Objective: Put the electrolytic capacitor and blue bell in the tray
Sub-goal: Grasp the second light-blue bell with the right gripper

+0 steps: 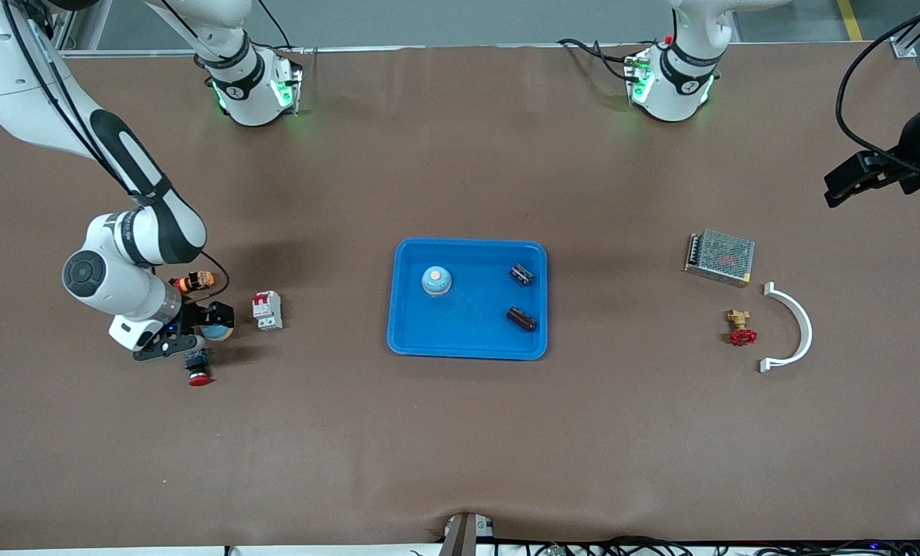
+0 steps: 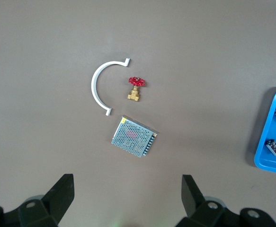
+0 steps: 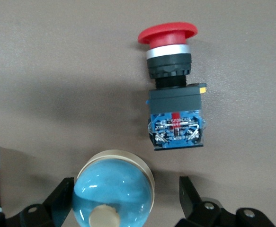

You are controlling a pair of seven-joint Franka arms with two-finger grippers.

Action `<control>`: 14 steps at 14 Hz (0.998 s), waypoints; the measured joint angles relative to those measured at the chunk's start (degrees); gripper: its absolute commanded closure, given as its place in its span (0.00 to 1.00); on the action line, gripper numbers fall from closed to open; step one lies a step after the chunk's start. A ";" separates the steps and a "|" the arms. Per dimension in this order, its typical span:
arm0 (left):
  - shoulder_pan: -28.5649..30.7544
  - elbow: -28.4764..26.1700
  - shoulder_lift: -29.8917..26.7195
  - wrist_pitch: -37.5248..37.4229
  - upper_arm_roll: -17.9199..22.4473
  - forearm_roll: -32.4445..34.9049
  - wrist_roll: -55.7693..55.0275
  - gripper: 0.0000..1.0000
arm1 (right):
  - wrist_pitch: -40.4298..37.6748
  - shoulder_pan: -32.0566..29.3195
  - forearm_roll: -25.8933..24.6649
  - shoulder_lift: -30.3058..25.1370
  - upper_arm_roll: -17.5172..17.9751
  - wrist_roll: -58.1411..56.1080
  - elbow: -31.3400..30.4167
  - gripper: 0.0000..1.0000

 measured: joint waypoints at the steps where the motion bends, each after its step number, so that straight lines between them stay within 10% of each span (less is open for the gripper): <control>1: -0.15 -0.03 0.00 0.00 0.01 -0.01 0.28 0.00 | 0.00 0.00 0.00 0.00 0.04 0.00 -0.01 0.25; 10: -0.58 -0.86 -0.32 0.01 0.42 -0.04 2.58 0.00 | -1.44 0.00 -0.04 -0.14 0.18 -0.01 0.56 0.43; 14: -0.36 -0.86 -0.47 1.21 0.64 -0.04 2.58 0.00 | -17.19 0.00 -0.05 -2.00 0.83 -0.01 8.60 0.43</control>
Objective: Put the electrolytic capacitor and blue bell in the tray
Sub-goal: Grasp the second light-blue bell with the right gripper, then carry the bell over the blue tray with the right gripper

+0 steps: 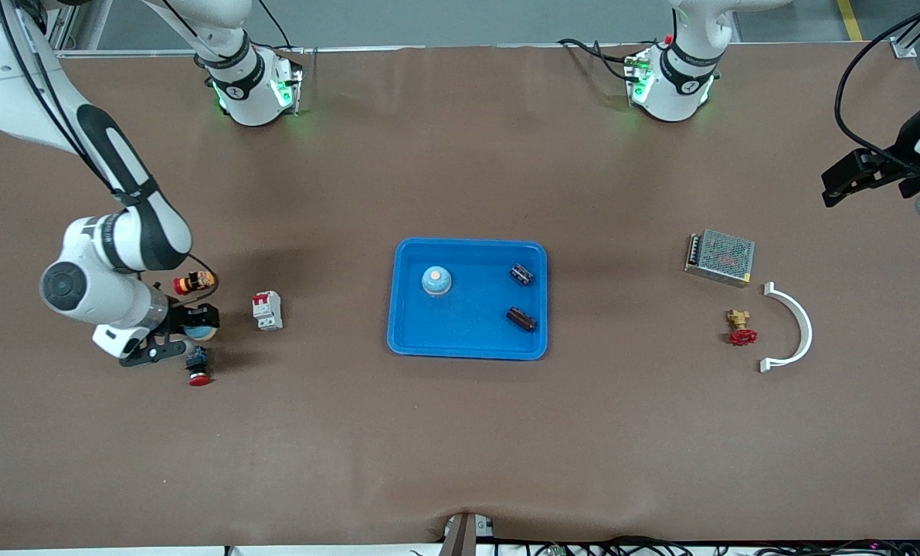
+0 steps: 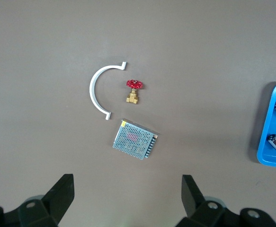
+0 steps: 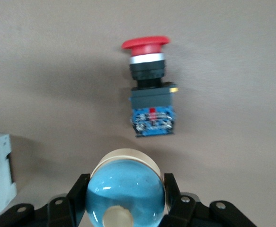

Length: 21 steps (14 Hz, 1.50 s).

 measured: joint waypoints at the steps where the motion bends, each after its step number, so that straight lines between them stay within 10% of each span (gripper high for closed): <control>1: 0.17 -0.01 0.00 0.00 0.00 0.00 0.01 0.00 | -4.72 0.00 0.00 -0.75 0.44 0.00 2.91 0.43; 9: 0.15 -0.22 0.00 0.00 -0.31 -1.88 0.00 0.00 | -25.35 4.30 4.36 -2.18 2.53 4.35 22.50 0.43; 21: 0.14 -0.55 0.00 0.00 -1.02 -1.88 -0.01 0.00 | -24.99 19.77 7.72 -2.03 2.69 42.48 24.26 0.43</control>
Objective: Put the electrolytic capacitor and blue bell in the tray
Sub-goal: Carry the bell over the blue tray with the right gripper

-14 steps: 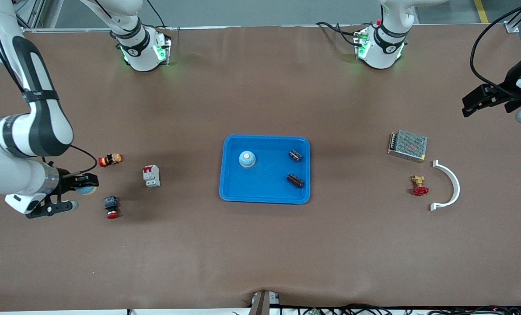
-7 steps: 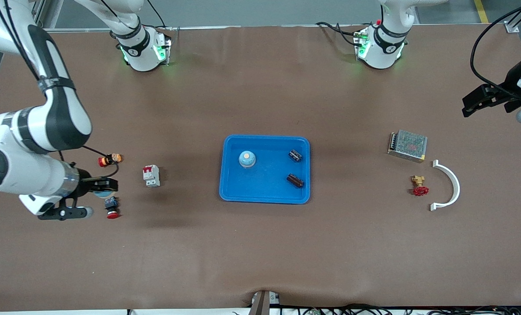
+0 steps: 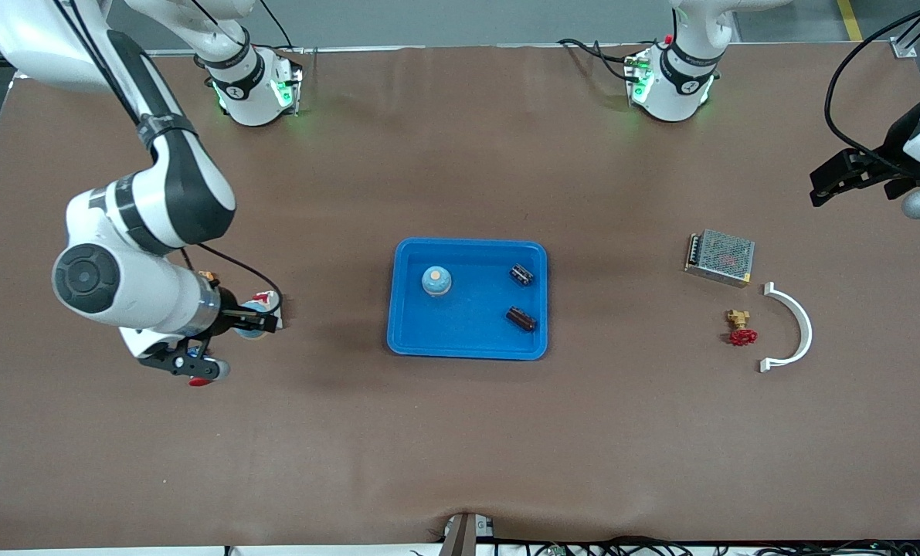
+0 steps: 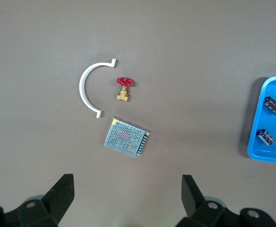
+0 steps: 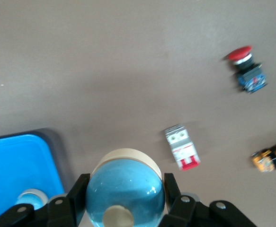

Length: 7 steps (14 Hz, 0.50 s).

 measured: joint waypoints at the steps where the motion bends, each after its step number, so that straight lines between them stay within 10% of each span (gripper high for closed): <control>1: -0.01 -0.01 0.00 0.00 -0.15 0.00 0.00 0.00 | 0.66 1.26 0.14 0.02 0.00 2.96 0.01 0.43; 7: -0.01 -0.03 0.00 0.00 -0.32 0.00 0.00 0.00 | 8.74 7.32 5.03 1.31 -0.04 14.23 -0.01 0.43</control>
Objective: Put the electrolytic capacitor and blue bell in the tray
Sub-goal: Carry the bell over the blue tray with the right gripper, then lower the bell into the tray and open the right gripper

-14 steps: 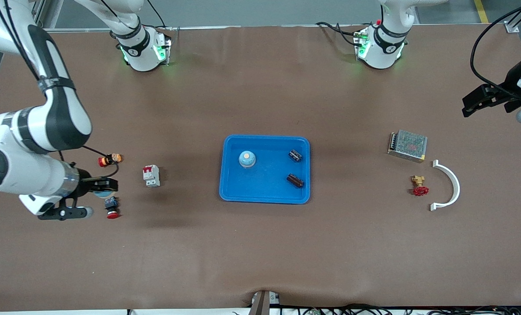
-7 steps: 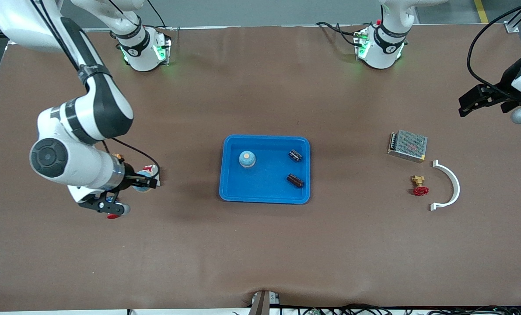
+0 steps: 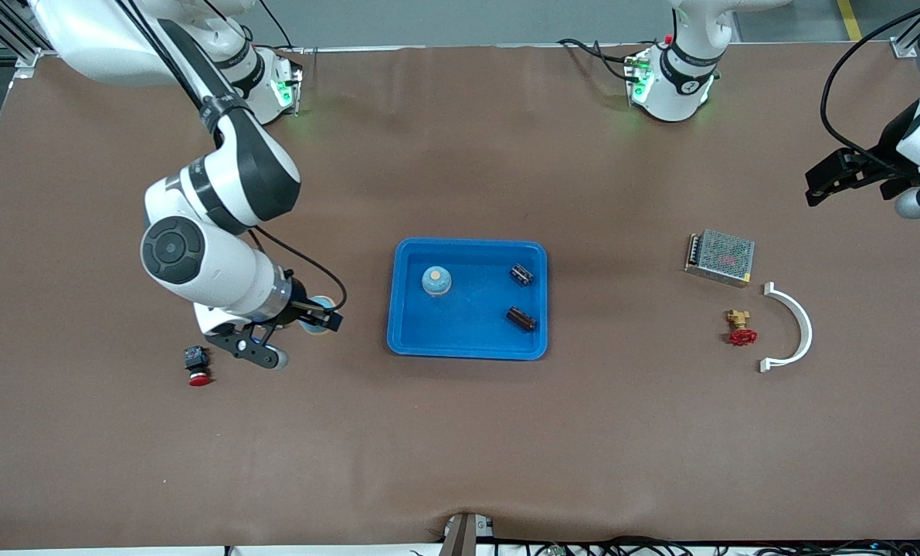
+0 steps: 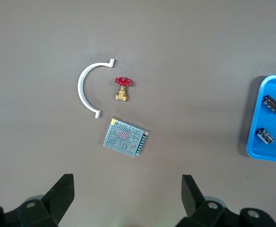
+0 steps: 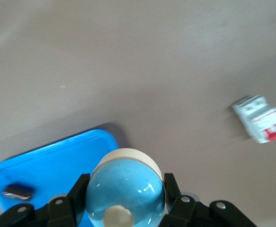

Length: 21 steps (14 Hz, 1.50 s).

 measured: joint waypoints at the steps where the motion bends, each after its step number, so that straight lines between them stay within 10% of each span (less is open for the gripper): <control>1: 0.00 -0.01 0.00 0.00 0.00 0.00 0.00 0.00 | 1.65 0.83 0.67 0.64 -0.01 1.64 -0.02 0.43; 16: 0.00 -0.04 0.00 0.00 -0.04 0.00 -0.02 0.00 | 11.86 13.84 -8.45 10.55 -0.76 14.95 -0.80 0.42; 21: 0.00 -0.04 0.00 0.00 -0.06 0.00 -0.02 0.00 | 17.76 19.43 -8.64 14.46 -6.68 15.44 -0.87 0.42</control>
